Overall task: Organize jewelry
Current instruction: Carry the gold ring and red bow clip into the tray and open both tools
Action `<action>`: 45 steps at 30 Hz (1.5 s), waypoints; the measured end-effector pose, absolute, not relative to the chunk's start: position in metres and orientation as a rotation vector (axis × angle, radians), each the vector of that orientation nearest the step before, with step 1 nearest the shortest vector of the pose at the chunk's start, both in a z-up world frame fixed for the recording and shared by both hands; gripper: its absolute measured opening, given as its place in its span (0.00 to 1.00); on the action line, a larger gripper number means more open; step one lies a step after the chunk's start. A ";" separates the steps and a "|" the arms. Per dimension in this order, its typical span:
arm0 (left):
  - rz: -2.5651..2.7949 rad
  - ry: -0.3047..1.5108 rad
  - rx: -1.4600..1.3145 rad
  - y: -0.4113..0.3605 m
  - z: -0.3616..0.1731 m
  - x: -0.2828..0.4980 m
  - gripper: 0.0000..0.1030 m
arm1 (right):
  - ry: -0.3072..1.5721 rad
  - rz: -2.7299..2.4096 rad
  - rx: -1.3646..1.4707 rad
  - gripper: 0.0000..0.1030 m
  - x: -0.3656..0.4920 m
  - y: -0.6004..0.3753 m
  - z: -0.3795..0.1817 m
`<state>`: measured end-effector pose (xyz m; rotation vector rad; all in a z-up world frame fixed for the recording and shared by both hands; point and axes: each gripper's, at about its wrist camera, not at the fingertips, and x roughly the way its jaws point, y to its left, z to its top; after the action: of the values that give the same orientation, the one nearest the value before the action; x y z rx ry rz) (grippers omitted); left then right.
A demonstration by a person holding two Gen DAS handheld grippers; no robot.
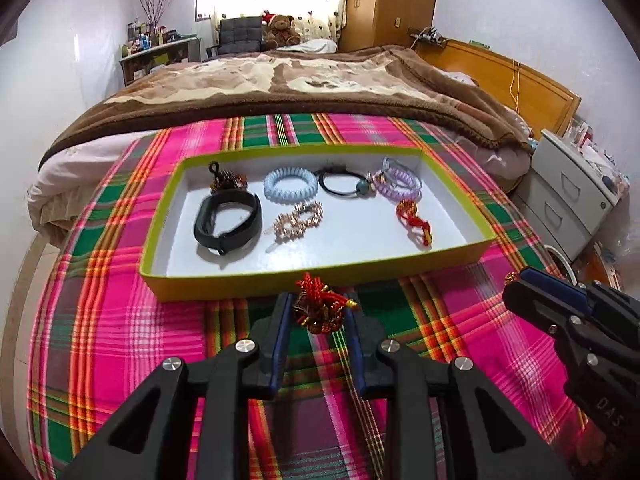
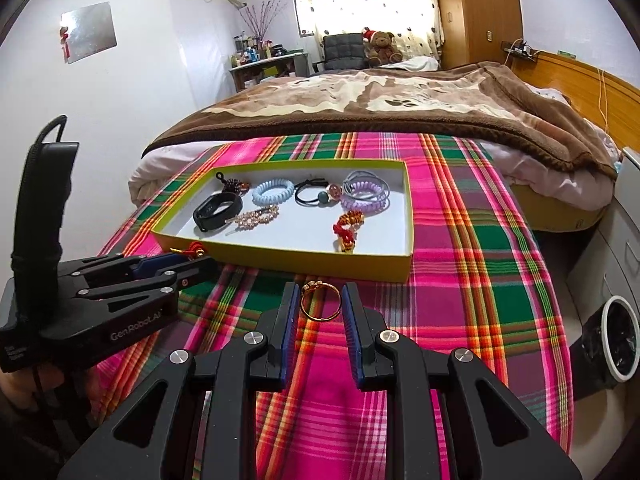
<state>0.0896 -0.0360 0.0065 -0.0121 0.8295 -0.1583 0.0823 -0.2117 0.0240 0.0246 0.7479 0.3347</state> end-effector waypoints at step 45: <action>-0.227 0.885 -0.075 -0.003 0.008 0.206 0.26 | 0.865 0.377 -0.097 0.22 0.196 -0.145 -0.009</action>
<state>0.2064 -0.0026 0.0077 -0.0749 0.8848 -0.2274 0.1956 -0.1450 -0.0093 -0.0968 0.8655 0.3774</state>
